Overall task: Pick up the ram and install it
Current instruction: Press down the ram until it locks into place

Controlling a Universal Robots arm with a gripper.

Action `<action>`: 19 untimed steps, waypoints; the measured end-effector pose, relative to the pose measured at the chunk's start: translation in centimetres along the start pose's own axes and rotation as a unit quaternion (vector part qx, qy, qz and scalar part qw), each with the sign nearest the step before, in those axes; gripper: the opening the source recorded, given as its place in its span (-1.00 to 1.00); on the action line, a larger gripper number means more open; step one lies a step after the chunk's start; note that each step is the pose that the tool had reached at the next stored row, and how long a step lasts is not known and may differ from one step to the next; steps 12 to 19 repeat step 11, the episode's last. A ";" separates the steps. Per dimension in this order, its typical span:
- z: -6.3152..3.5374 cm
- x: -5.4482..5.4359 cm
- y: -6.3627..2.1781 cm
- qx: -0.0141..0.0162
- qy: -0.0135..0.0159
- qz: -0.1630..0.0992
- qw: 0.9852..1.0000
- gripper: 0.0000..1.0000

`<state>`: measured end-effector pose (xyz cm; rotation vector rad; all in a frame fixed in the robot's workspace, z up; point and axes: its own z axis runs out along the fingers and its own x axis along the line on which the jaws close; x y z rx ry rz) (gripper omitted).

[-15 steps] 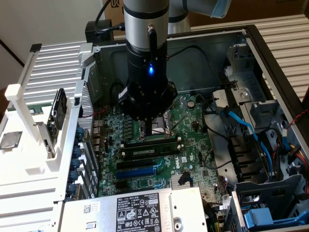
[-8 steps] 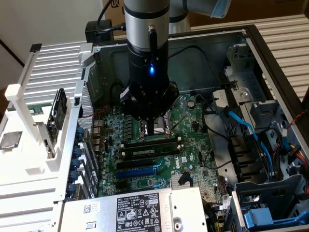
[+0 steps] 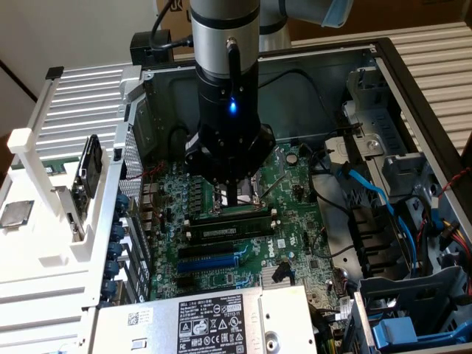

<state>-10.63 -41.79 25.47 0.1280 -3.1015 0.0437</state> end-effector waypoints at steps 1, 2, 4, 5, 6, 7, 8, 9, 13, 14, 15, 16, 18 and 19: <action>0.00 0.0 -0.02 0.000 0.000 0.001 1.000 -0.80; 0.00 0.0 -0.05 0.000 0.000 0.003 1.000 -0.80; 0.00 0.0 -0.07 0.000 -0.001 0.006 1.000 -0.80; 0.00 0.0 -0.07 0.000 -0.001 0.006 1.000 -0.80; 0.00 0.0 -0.07 0.000 -0.001 0.006 1.000 -0.80; 0.01 0.0 -0.07 0.000 -0.001 0.006 1.000 -0.80; 0.00 0.0 -0.07 0.000 -0.001 0.006 1.000 -0.80; 0.00 0.0 -0.07 -0.001 -0.001 0.006 1.000 -0.80; 0.01 0.0 -0.07 -0.001 -0.001 0.006 1.000 -0.80; 0.01 0.0 -0.07 -0.001 -0.001 0.006 1.000 -0.80; 0.01 0.0 -0.07 -0.001 -0.001 0.006 1.000 -0.80; 0.01 0.0 -0.07 -0.001 -0.001 0.006 1.000 -0.80; 0.01 0.0 -0.07 -0.001 -0.001 0.006 1.000 -0.80; 0.01 0.0 -0.07 -0.001 -0.001 0.006 1.000 -0.80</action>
